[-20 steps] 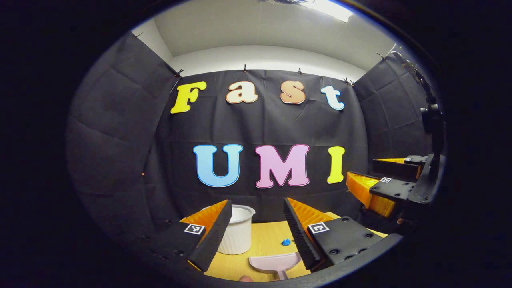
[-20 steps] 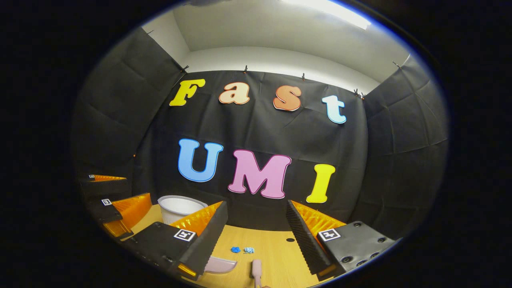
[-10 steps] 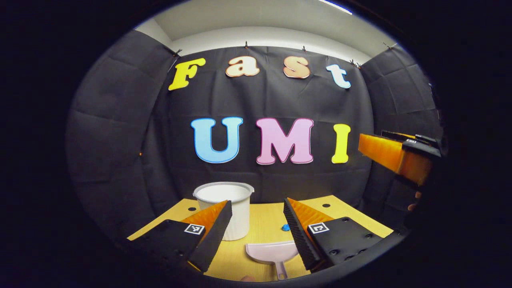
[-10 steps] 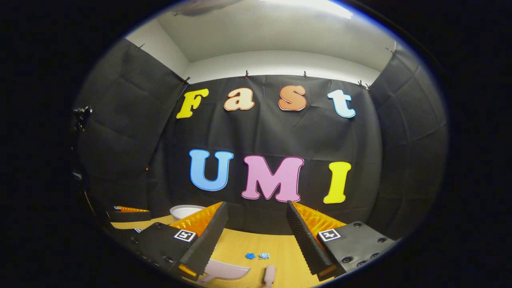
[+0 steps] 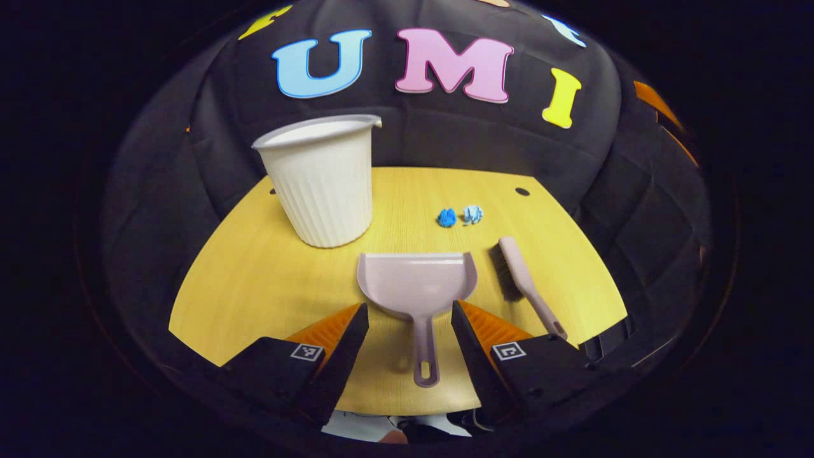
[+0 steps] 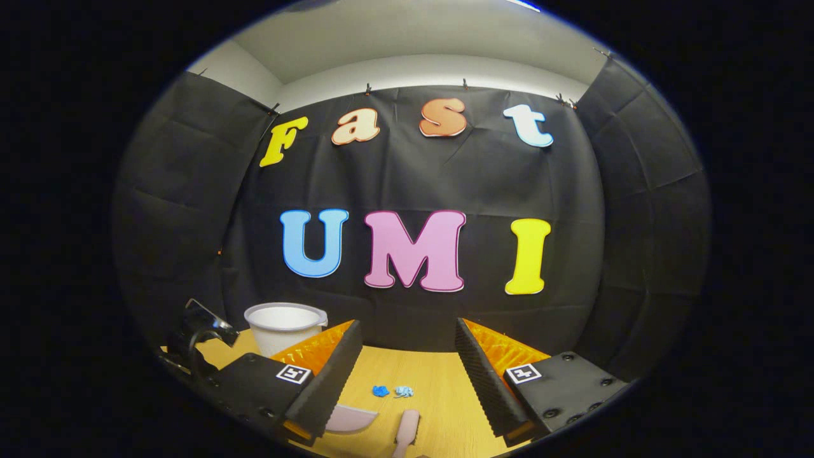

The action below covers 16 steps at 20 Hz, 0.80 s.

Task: Pick up the small broom and dustpan from the desktop, sweep the trash into the dustpan with the broom, and then empty the trash into the garbage bin.

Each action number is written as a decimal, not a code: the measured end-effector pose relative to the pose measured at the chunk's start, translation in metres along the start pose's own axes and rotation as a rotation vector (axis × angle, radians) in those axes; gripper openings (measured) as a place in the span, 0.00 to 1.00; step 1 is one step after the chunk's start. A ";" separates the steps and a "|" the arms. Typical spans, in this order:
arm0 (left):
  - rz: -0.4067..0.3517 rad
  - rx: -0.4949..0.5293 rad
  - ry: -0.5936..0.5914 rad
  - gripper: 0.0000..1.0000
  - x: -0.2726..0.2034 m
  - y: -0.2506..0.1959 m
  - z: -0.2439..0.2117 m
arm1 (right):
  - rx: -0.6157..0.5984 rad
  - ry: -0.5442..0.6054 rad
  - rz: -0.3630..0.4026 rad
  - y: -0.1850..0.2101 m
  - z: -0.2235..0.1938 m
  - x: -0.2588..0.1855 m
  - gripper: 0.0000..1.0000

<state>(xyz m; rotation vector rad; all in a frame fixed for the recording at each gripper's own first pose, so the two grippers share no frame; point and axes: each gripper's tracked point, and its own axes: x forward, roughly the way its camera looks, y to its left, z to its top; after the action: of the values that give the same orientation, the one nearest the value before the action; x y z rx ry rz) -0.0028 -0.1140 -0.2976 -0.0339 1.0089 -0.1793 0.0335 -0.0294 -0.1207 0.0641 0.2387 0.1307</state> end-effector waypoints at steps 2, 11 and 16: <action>0.008 0.004 0.073 0.79 0.015 -0.007 -0.017 | 0.024 0.050 0.013 -0.011 -0.021 0.005 0.95; 0.066 -0.045 0.289 0.71 0.084 -0.026 -0.029 | 0.106 0.286 0.060 -0.053 -0.113 0.015 0.95; 0.092 -0.065 0.384 0.51 0.101 -0.020 -0.035 | 0.144 0.409 0.067 -0.072 -0.154 0.006 0.95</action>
<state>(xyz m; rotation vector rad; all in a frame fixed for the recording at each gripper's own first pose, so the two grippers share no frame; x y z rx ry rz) 0.0177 -0.1483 -0.3990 -0.0128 1.3960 -0.0690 0.0114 -0.0924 -0.2771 0.1894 0.6547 0.1929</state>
